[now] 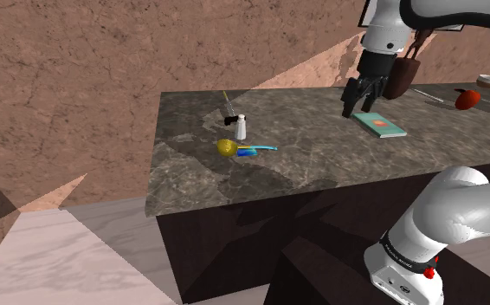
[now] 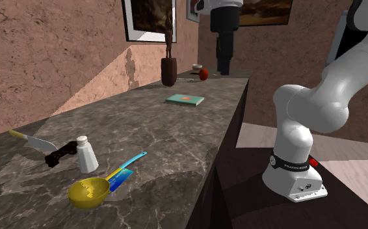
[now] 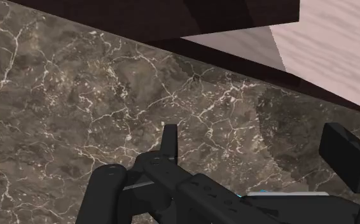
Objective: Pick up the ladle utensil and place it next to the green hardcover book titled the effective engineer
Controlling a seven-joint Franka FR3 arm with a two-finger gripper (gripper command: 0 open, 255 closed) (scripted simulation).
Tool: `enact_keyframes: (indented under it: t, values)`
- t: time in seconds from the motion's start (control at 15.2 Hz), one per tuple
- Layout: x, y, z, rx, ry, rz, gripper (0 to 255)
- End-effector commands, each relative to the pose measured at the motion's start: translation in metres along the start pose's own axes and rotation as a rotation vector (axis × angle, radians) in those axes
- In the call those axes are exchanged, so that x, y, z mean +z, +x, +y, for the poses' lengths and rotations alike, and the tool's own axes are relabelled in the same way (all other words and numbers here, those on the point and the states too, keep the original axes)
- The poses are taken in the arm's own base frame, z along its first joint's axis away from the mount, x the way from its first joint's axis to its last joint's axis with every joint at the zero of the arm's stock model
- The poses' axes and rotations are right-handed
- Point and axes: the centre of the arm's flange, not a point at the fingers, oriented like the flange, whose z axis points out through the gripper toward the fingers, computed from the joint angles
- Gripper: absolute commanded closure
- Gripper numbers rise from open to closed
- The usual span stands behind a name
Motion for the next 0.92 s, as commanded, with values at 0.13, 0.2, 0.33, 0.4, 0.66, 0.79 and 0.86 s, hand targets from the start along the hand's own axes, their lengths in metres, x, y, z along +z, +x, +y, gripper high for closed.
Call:
enact_keyframes:
  t: [0.13,0.2,0.33,0.4,0.66,0.79,0.86]
  values:
    - [0.015,0.020,-0.001,-0.077,-0.010,0.012,0]
    - [0.022,0.030,-0.002,-0.115,-0.015,0.018,0]
    - [0.037,0.050,-0.005,-0.192,-0.025,0.030,0]
    - [0.044,0.059,-0.007,-0.230,-0.031,0.036,0]
    - [0.073,0.099,-0.018,-0.384,-0.051,0.059,0]
    - [0.087,0.118,-0.026,-0.461,-0.061,0.071,0]
    - [0.094,0.127,-0.030,-0.499,-0.066,0.077,0]
